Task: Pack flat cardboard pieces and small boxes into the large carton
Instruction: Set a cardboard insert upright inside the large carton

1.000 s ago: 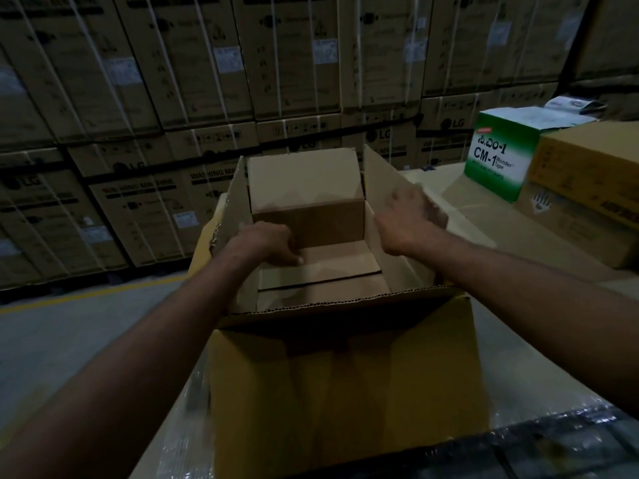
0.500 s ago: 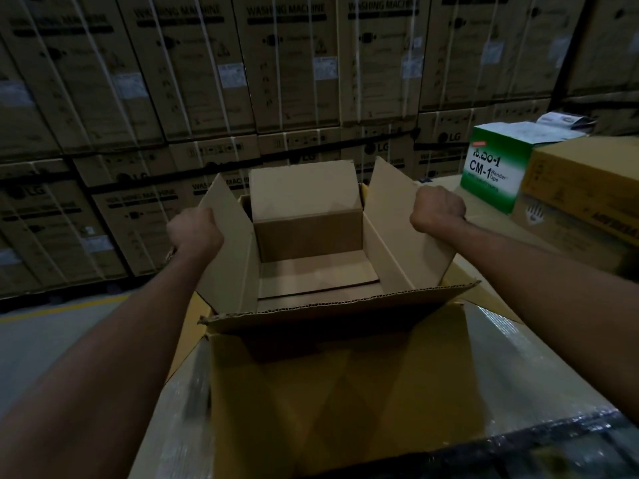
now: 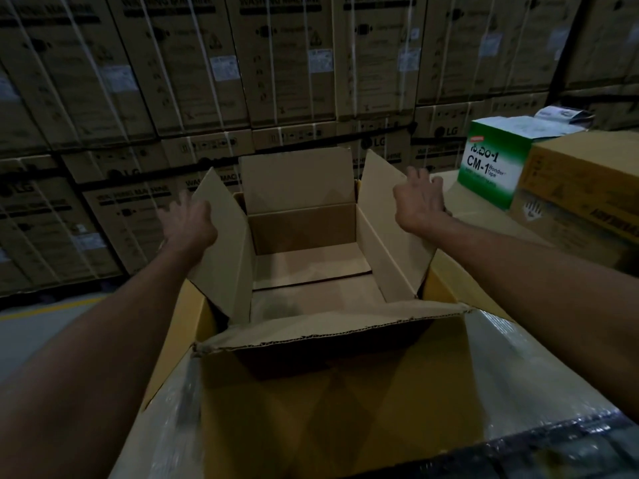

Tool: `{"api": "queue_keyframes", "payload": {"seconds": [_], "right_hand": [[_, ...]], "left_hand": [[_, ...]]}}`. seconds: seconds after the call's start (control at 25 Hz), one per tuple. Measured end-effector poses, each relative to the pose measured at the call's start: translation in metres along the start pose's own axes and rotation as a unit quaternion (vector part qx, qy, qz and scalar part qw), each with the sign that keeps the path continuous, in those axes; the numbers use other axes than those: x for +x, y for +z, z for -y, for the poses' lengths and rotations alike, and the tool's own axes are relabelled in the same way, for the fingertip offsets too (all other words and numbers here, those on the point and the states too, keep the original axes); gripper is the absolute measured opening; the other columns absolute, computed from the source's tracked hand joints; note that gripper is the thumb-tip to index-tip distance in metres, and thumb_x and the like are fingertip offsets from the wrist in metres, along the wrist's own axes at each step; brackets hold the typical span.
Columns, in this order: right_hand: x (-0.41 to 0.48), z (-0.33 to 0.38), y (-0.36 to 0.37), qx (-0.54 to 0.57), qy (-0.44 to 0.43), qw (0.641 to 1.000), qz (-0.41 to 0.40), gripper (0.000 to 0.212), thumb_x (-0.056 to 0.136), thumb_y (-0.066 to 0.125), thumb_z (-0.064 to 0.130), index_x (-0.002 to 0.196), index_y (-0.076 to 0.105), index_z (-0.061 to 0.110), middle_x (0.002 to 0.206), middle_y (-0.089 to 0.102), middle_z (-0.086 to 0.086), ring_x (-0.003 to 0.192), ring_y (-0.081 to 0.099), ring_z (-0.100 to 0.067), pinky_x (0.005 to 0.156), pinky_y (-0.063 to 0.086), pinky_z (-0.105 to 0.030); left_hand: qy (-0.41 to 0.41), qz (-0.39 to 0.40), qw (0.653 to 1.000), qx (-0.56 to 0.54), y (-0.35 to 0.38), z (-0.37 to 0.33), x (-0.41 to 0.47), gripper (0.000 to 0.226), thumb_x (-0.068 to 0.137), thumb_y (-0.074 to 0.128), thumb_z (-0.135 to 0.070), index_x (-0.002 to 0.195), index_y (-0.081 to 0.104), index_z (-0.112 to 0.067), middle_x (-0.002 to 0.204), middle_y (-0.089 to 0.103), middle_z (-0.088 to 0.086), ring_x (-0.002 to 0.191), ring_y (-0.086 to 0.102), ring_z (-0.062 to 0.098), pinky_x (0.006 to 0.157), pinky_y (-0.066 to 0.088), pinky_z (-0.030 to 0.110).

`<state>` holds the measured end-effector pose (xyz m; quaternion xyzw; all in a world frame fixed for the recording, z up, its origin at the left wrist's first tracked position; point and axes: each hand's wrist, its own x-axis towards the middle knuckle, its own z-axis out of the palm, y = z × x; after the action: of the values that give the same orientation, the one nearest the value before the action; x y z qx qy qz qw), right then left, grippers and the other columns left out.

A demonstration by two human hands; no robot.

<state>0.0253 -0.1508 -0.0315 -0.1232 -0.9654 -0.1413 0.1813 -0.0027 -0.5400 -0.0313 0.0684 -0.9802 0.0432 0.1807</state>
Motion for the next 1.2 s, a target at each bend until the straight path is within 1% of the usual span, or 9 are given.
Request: {"api": "queue_keyframes", "payload": {"seconds": [0.12, 0.32, 0.48, 0.6, 0.68, 0.72, 0.88, 1.0, 1.2], "right_hand": [[-0.009, 0.019, -0.006, -0.012, -0.096, 0.992, -0.080, 0.032, 0.083, 0.068, 0.019, 0.115, 0.072, 0.021, 0.144, 0.049, -0.013, 0.133, 0.041, -0.031, 0.108, 0.036, -0.047], [-0.027, 0.054, -0.015, 0.076, -0.135, 0.988, -0.020, 0.023, 0.088, 0.064, 0.022, 0.110, 0.070, 0.018, 0.116, 0.061, -0.008, 0.111, 0.053, -0.025, 0.099, 0.045, -0.042], [-0.035, 0.060, -0.016, 0.058, -0.135, 0.989, 0.018, 0.023, 0.091, 0.062, 0.026, 0.113, 0.067, 0.019, 0.119, 0.063, -0.008, 0.114, 0.054, -0.027, 0.100, 0.042, -0.044], [-0.038, 0.053, -0.013, -0.037, -0.084, 0.996, 0.016, 0.027, 0.088, 0.065, 0.031, 0.114, 0.068, 0.024, 0.131, 0.059, -0.011, 0.124, 0.049, -0.030, 0.107, 0.036, -0.052], [-0.038, 0.042, -0.007, -0.080, -0.010, 0.997, 0.009, 0.042, 0.084, 0.071, 0.036, 0.123, 0.066, 0.025, 0.151, 0.041, -0.018, 0.140, 0.035, -0.039, 0.111, 0.026, -0.062], [-0.036, 0.035, -0.003, -0.073, 0.024, 0.997, 0.015, 0.045, 0.085, 0.070, 0.035, 0.128, 0.064, 0.024, 0.155, 0.035, -0.020, 0.139, 0.035, -0.040, 0.110, 0.029, -0.061], [-0.021, 0.002, 0.003, 0.046, 0.105, 0.993, 0.039, 0.037, 0.092, 0.063, 0.022, 0.129, 0.060, 0.014, 0.138, 0.049, -0.018, 0.117, 0.054, -0.035, 0.088, 0.048, -0.043], [-0.014, -0.014, 0.007, 0.117, 0.135, 0.983, 0.051, 0.033, 0.095, 0.060, 0.021, 0.127, 0.060, 0.012, 0.126, 0.061, -0.015, 0.112, 0.062, -0.033, 0.074, 0.045, -0.037], [-0.016, -0.028, 0.016, 0.153, 0.132, 0.976, 0.079, 0.039, 0.095, 0.057, 0.029, 0.130, 0.054, 0.012, 0.124, 0.062, -0.015, 0.109, 0.063, -0.032, 0.072, 0.043, -0.035]], "left_hand": [[0.100, -0.047, 0.992, 0.060, -0.012, -0.028, -0.002, 0.037, 0.090, 0.066, -0.019, 0.126, 0.065, -0.021, 0.153, 0.039, 0.015, 0.144, 0.030, 0.034, 0.114, 0.028, 0.055], [0.178, 0.003, 0.984, -0.011, -0.025, -0.065, -0.013, 0.033, 0.093, 0.062, -0.035, 0.123, 0.067, -0.024, 0.134, 0.057, 0.007, 0.130, 0.046, 0.029, 0.106, 0.036, 0.049], [0.205, 0.018, 0.978, -0.043, -0.029, -0.086, -0.040, 0.038, 0.094, 0.059, -0.041, 0.127, 0.064, -0.022, 0.124, 0.063, 0.007, 0.118, 0.056, 0.027, 0.097, 0.041, 0.043], [0.204, 0.044, 0.977, -0.032, -0.026, -0.088, -0.050, 0.040, 0.093, 0.061, -0.046, 0.124, 0.063, -0.022, 0.121, 0.066, 0.005, 0.116, 0.058, 0.027, 0.096, 0.040, 0.041], [0.206, 0.065, 0.976, -0.029, -0.022, -0.088, -0.054, 0.039, 0.092, 0.062, -0.048, 0.122, 0.062, -0.022, 0.122, 0.065, 0.003, 0.117, 0.058, 0.026, 0.098, 0.039, 0.041], [0.209, 0.073, 0.975, -0.030, -0.020, -0.089, -0.055, 0.039, 0.092, 0.062, -0.049, 0.121, 0.062, -0.022, 0.123, 0.064, 0.002, 0.118, 0.058, 0.026, 0.099, 0.039, 0.042], [0.219, 0.082, 0.971, -0.057, -0.019, -0.104, -0.054, 0.043, 0.090, 0.063, -0.052, 0.124, 0.062, -0.026, 0.122, 0.065, -0.001, 0.118, 0.058, 0.023, 0.100, 0.041, 0.045], [0.233, 0.086, 0.965, -0.083, -0.022, -0.125, -0.054, 0.046, 0.089, 0.064, -0.054, 0.127, 0.062, -0.027, 0.125, 0.065, -0.002, 0.120, 0.058, 0.023, 0.101, 0.042, 0.045], [0.252, 0.113, 0.954, -0.120, -0.019, -0.158, -0.055, 0.047, 0.090, 0.065, -0.052, 0.130, 0.060, -0.029, 0.127, 0.064, -0.003, 0.122, 0.057, 0.020, 0.106, 0.042, 0.051]]}}
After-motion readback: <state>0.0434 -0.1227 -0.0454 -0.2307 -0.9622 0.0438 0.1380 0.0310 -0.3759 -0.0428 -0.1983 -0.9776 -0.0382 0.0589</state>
